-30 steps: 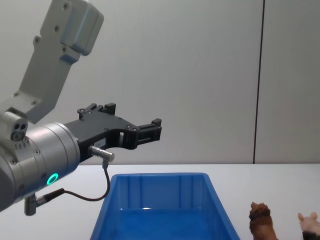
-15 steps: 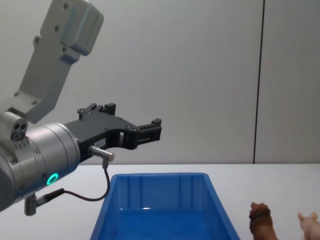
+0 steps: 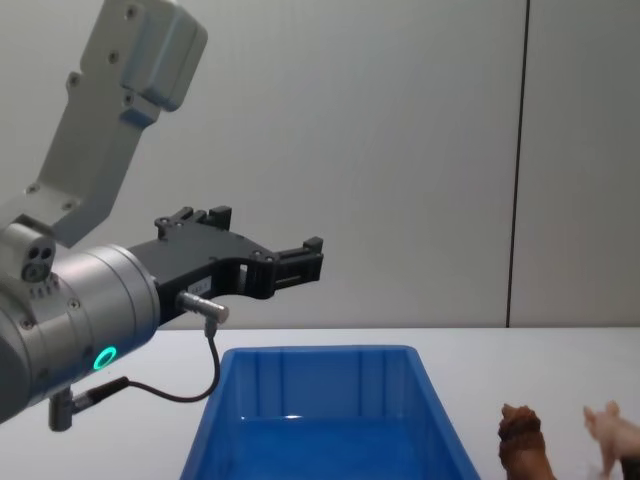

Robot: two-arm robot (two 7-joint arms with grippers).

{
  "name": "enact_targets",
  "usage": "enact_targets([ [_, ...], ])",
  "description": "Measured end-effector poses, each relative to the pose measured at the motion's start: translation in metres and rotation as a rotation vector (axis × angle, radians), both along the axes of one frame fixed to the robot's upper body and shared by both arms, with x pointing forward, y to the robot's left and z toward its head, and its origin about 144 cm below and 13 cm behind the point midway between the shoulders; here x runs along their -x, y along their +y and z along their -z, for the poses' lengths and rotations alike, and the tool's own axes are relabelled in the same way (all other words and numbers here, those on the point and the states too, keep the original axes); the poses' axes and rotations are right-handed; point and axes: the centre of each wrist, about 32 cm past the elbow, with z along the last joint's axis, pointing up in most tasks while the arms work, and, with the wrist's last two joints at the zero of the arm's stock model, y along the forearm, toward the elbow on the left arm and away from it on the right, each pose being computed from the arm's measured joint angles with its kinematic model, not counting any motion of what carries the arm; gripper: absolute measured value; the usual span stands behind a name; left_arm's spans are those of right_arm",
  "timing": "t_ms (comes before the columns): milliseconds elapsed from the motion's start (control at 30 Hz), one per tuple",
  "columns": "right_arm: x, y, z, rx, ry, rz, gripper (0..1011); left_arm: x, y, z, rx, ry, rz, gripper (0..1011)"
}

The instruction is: Pick up the two dolls from the table and place them into the box.

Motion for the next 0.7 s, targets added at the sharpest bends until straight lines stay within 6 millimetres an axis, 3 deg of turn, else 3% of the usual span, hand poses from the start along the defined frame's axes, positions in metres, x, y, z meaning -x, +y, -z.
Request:
enact_targets([
  [267,-0.006,0.003,-0.013,0.009,-0.079,-0.009,381,0.000,0.000,0.000,0.000,0.000,0.000,1001],
  [700,-0.029,0.020,-0.053,-0.021,-0.213,-0.137,381,0.000,0.000,0.000,0.000,0.000,0.000,1001],
])
